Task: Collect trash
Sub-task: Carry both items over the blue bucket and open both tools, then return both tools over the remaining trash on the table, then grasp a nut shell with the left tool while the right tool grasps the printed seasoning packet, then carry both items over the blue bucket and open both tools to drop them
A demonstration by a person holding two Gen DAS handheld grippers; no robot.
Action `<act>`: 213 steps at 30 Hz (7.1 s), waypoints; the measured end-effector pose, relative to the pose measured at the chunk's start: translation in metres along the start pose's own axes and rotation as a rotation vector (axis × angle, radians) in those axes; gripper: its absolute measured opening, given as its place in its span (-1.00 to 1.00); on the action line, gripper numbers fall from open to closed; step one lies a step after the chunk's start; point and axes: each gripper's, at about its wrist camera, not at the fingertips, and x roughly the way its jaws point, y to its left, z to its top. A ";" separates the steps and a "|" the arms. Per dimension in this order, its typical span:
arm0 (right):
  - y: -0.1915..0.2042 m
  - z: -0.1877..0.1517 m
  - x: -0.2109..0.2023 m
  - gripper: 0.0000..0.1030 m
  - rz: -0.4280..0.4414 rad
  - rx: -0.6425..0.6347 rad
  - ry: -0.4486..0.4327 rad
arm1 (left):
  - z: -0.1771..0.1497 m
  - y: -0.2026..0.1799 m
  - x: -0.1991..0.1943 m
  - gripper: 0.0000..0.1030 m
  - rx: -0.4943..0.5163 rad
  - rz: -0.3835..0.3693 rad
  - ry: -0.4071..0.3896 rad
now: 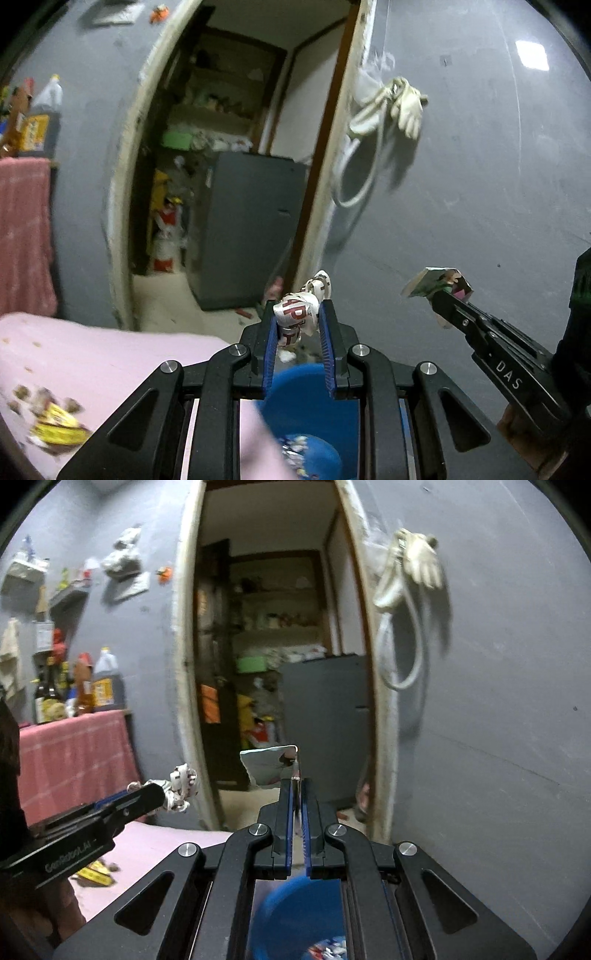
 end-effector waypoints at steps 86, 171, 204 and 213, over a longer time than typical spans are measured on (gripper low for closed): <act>0.116 0.009 -0.012 1.00 0.298 -0.017 -0.199 | 0.013 0.128 -0.135 0.96 -0.040 0.416 -0.109; 0.219 -0.113 0.114 0.53 0.506 -0.256 0.582 | -0.079 0.267 -0.051 -0.68 -0.051 0.363 0.525; 0.164 -0.039 0.037 0.52 0.340 -0.132 0.051 | -0.029 0.166 -0.113 -0.82 -0.012 0.300 -0.007; 0.128 -0.012 0.009 0.52 0.243 -0.103 -0.072 | -0.006 0.109 -0.109 -0.82 0.029 0.237 -0.111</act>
